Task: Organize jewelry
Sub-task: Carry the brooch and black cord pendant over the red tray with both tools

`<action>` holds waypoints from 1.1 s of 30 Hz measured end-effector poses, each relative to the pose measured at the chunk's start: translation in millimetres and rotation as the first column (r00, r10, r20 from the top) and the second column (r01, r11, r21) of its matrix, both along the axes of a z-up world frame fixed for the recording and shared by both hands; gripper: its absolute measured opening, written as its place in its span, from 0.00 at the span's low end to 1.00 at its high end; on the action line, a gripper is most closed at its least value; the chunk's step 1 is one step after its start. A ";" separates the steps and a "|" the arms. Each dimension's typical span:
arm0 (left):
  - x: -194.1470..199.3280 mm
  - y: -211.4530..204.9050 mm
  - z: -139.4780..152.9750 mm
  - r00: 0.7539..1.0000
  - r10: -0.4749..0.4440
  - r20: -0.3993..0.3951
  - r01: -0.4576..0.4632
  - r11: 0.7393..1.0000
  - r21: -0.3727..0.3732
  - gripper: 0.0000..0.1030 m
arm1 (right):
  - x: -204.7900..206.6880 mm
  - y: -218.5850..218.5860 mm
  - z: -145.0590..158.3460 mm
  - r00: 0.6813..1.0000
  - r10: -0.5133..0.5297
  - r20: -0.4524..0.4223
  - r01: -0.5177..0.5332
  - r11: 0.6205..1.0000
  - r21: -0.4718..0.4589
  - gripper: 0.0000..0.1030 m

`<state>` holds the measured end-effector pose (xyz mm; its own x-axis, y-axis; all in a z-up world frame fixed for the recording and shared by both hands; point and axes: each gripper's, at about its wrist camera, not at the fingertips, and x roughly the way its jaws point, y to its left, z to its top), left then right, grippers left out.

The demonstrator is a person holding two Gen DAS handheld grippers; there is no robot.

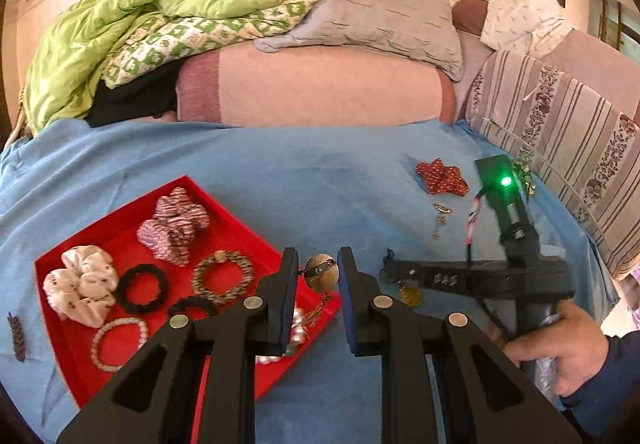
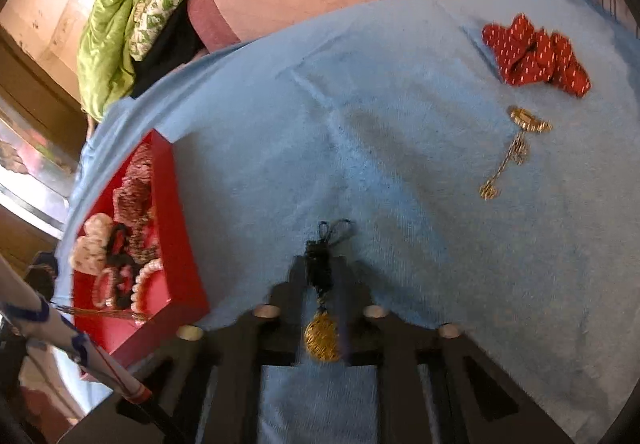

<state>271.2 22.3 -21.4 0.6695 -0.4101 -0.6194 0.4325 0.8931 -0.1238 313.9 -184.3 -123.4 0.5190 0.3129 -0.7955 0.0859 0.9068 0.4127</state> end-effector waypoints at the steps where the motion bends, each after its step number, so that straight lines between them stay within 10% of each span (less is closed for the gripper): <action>1: -0.3 4.2 0.8 1.000 0.006 0.002 -0.006 1.000 0.001 0.19 | -0.9 0.1 2.8 1.000 0.002 0.008 -0.002 1.000 0.008 0.10; 15: -3.9 59.4 6.3 0.994 0.105 0.000 -0.105 0.994 -0.019 0.19 | -23.7 39.0 62.2 0.969 0.089 0.232 -0.107 0.992 0.065 0.10; 33: -7.9 121.8 -25.4 0.977 0.186 -0.107 -0.182 0.982 0.044 0.19 | -30.5 146.6 55.2 0.911 0.322 0.257 -0.351 0.933 0.074 0.10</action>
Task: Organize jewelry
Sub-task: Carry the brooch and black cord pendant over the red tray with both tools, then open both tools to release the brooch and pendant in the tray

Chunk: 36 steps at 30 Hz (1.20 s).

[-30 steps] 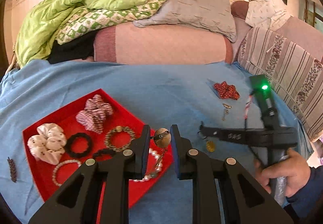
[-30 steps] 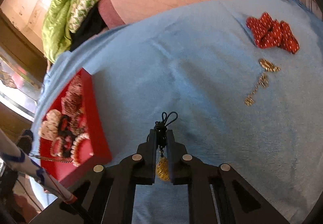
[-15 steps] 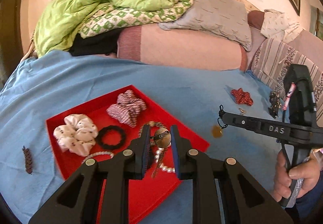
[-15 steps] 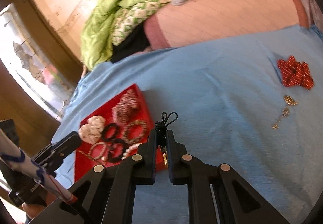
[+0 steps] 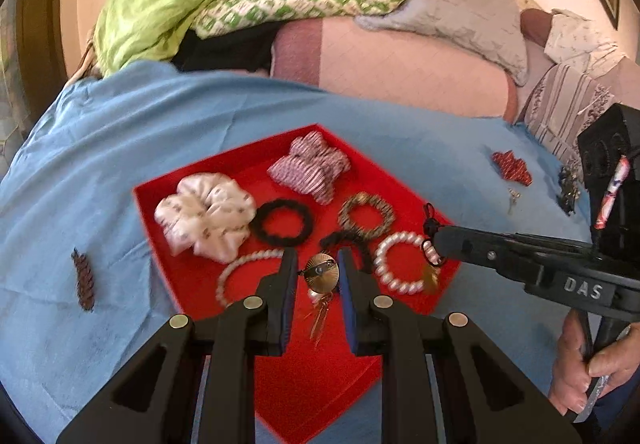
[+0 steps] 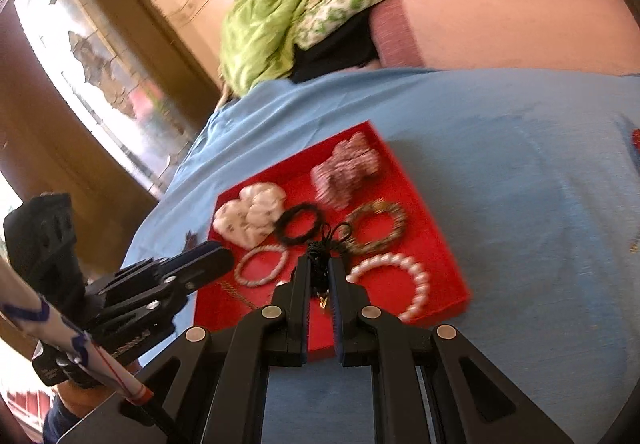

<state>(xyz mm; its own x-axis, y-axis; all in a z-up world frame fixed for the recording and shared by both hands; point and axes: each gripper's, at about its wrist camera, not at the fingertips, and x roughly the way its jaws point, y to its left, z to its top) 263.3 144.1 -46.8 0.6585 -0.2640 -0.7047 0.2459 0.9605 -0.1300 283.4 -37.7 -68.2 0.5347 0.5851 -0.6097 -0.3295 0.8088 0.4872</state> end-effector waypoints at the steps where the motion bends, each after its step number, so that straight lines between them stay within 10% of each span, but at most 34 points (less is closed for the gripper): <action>1: -0.1 2.8 -2.8 1.000 0.004 -0.010 -0.004 1.000 0.004 0.19 | -0.2 3.1 -1.1 1.000 0.007 -0.003 -0.007 1.000 0.001 0.10; 36: 10.7 1.4 -41.0 0.989 0.037 -0.144 -0.016 0.989 0.145 0.19 | -4.1 45.5 -34.7 0.993 0.110 -0.048 -0.116 0.983 -0.144 0.10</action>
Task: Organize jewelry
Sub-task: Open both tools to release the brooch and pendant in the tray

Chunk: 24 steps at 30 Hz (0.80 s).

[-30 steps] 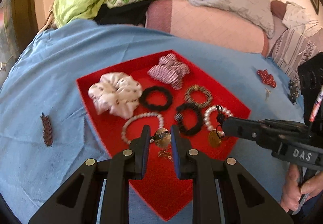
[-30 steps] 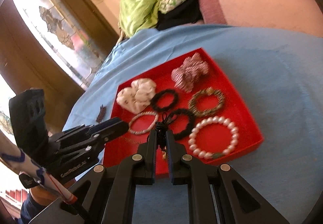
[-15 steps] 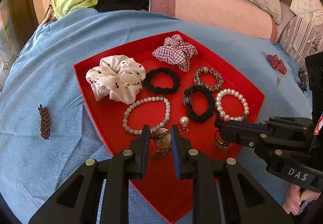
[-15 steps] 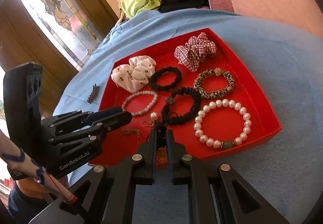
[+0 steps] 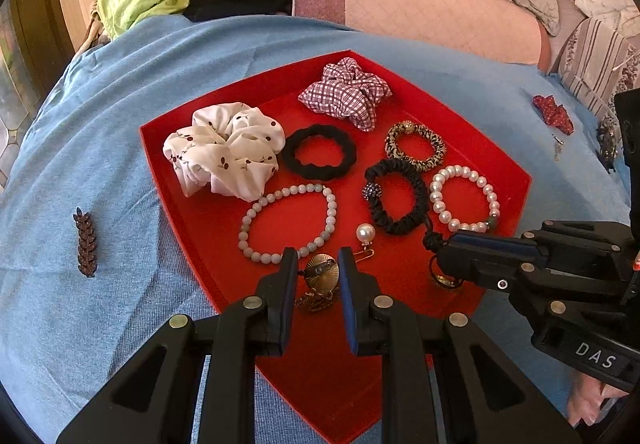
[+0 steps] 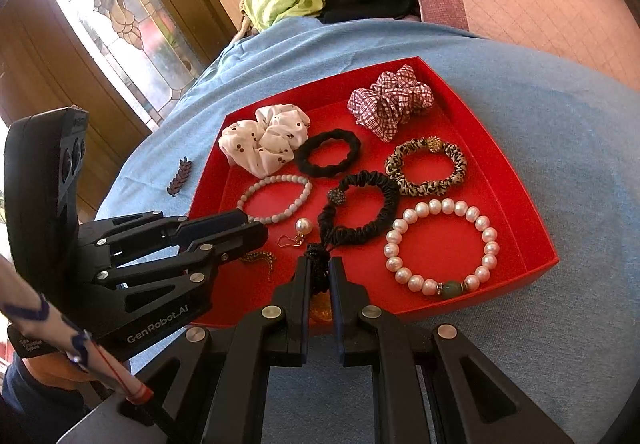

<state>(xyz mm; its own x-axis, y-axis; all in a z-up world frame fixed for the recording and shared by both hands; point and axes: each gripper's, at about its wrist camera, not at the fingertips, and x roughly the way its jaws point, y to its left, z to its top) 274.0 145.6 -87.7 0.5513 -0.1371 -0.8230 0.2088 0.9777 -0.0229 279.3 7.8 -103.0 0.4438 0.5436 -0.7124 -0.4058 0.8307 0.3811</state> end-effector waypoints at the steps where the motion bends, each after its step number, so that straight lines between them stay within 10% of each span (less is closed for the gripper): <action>1: 0.2 -0.2 -0.4 1.000 0.000 -0.001 0.000 1.000 0.001 0.19 | 0.0 -0.1 0.0 1.000 0.000 0.000 0.000 1.000 0.000 0.10; 24: 0.6 -2.0 -3.7 1.000 -0.002 -0.008 0.002 1.000 0.017 0.19 | -1.0 1.2 1.6 1.000 0.004 0.006 -0.004 1.000 -0.016 0.10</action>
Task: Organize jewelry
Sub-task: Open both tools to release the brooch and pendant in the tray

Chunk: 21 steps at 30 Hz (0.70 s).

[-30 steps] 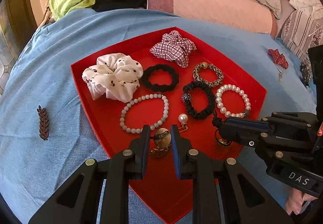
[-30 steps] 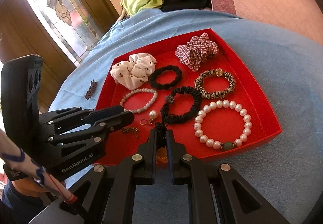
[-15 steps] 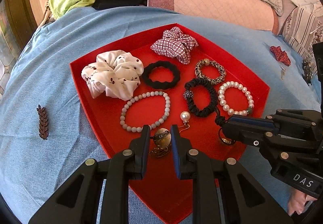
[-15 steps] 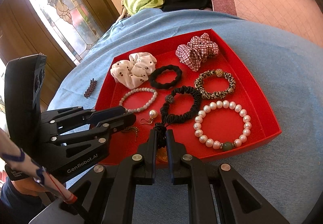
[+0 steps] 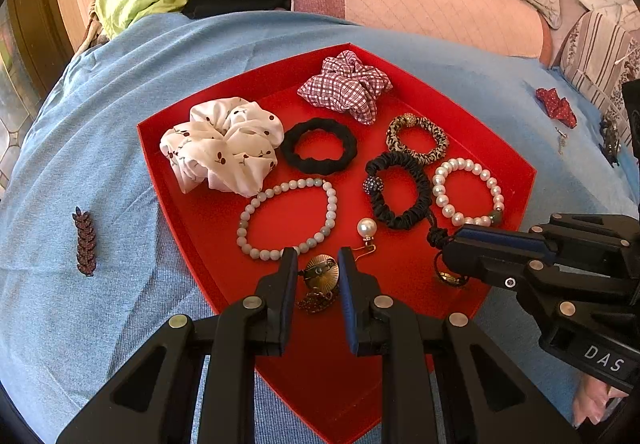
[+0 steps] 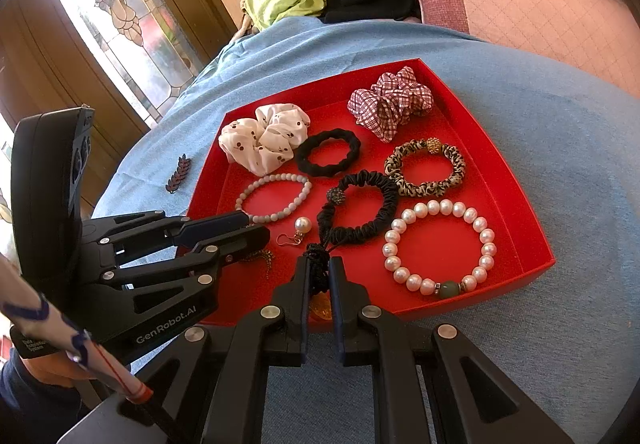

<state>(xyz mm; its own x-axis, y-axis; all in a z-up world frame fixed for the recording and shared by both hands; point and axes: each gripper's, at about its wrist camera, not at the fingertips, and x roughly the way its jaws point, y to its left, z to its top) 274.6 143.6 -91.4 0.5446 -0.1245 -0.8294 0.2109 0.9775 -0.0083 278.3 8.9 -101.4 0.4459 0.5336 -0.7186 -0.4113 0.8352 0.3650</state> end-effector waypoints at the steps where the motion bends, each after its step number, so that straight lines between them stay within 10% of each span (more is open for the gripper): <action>1: 0.0 -0.1 0.0 1.000 0.000 0.000 0.000 1.000 0.001 0.19 | 0.0 0.0 0.1 1.000 0.000 0.000 0.000 1.000 0.000 0.10; 21: 0.1 -4.5 2.7 1.000 0.000 0.008 0.000 1.000 0.010 0.37 | -1.7 -12.7 7.9 0.999 -0.032 0.003 0.032 0.999 -0.001 0.18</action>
<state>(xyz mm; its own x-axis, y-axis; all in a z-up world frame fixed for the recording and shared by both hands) 274.7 139.0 -88.7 0.5513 -0.1160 -0.8262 0.2107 0.9775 0.0034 276.6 -3.8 -93.5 0.4651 0.5181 -0.7178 -0.3852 0.8485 0.3628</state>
